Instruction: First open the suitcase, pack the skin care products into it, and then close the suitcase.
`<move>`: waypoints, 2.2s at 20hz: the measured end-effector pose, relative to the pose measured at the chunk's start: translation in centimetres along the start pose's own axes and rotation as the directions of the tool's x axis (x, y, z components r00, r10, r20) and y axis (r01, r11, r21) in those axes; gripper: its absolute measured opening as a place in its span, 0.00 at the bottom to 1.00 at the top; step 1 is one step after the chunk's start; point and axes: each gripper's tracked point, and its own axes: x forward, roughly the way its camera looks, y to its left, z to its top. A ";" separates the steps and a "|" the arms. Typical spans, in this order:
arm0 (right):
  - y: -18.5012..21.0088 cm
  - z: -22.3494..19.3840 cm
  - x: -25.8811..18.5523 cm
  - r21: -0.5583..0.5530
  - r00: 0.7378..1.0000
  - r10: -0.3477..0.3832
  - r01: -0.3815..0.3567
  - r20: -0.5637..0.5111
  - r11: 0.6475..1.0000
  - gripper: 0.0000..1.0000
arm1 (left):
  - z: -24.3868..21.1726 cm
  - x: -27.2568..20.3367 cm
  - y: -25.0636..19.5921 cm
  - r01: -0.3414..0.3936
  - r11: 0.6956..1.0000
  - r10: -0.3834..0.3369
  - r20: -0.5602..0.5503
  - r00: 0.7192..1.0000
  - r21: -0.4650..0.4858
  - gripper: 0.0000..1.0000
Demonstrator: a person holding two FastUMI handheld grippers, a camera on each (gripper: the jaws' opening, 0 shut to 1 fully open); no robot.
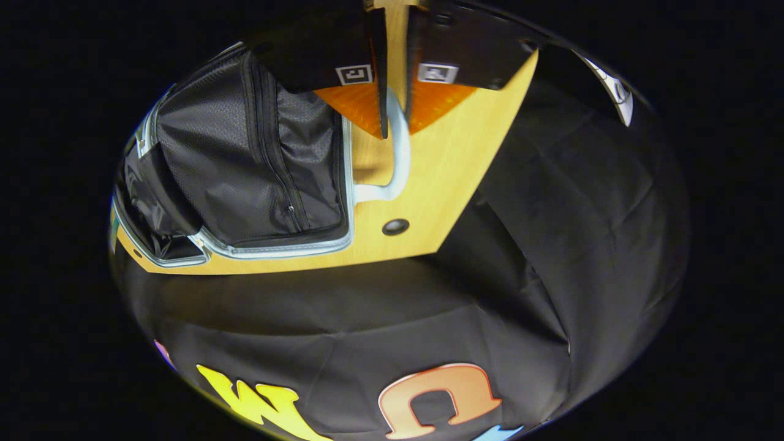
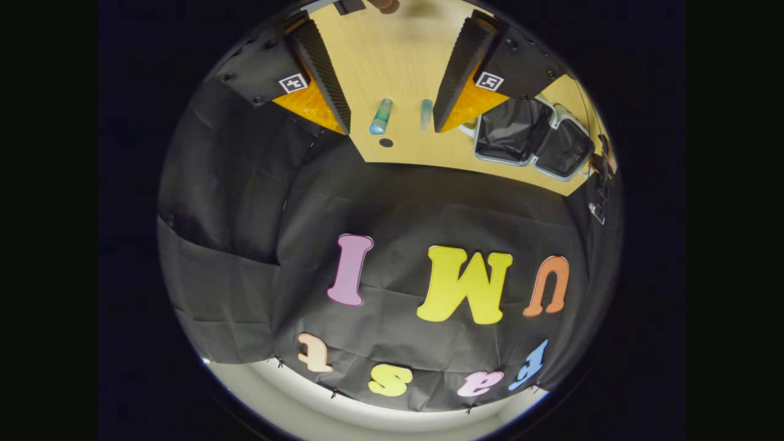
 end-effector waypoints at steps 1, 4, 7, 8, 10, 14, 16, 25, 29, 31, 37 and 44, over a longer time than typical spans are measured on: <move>0.0 -0.2 0.3 0.002 1.000 0.008 -0.008 -0.005 1.000 0.80 | 0.1 -0.4 -0.4 0.022 1.000 -0.022 0.010 1.000 -0.019 0.28; -0.2 -0.9 1.2 -0.002 0.999 0.039 -0.039 -0.015 0.999 0.80 | 2.8 -3.3 -1.1 0.040 0.997 -0.034 0.087 0.996 -0.073 0.49; -0.9 -1.3 2.5 -0.018 0.998 0.065 -0.065 -0.009 0.998 0.80 | 6.3 -6.9 -3.0 0.047 0.995 -0.031 0.177 0.984 -0.091 0.69; -1.2 -1.6 3.0 -0.021 0.997 0.073 -0.073 -0.011 0.997 0.80 | 7.4 -8.3 -4.1 0.060 0.994 -0.040 0.200 0.979 -0.094 0.76; -1.8 -2.3 3.9 -0.005 0.995 0.092 -0.092 -0.025 0.996 0.80 | 9.4 -10.9 -7.1 0.094 0.991 -0.069 0.241 0.968 -0.092 0.94; -3.9 -3.3 5.9 0.015 0.993 0.105 -0.105 -0.046 0.994 0.80 | 11.7 -14.6 -14.4 0.159 0.984 -0.132 0.271 0.954 -0.082 0.91; -4.9 -3.8 6.9 0.020 0.992 0.114 -0.113 -0.054 0.993 0.80 | 12.7 -15.9 -19.4 0.225 0.970 -0.193 0.273 0.943 -0.094 0.96; -10.7 -7.3 10.9 0.025 0.986 0.120 -0.118 -0.113 0.993 0.80 | 13.8 -21.9 -43.1 0.511 0.857 -0.512 0.236 0.826 0.073 0.97; -13.7 -9.0 12.8 0.025 0.983 0.106 -0.103 -0.150 0.994 0.80 | 12.5 -22.7 -51.4 0.583 0.800 -0.600 0.186 0.778 0.140 0.97; -15.1 -10.0 13.6 0.026 0.979 0.100 -0.097 -0.175 0.995 0.80 | 11.3 -22.1 -54.9 0.591 0.791 -0.611 0.157 0.776 0.158 0.97; -17.4 -13.4 15.1 0.022 0.959 0.119 -0.117 -0.257 0.993 0.80 | 9.0 -17.4 -60.0 0.581 0.801 -0.595 0.080 0.800 0.143 0.98; -18.8 -15.6 16.9 0.007 0.946 0.126 -0.129 -0.300 0.992 0.81 | 7.4 -13.2 -62.8 0.543 0.830 -0.552 0.041 0.833 0.128 0.66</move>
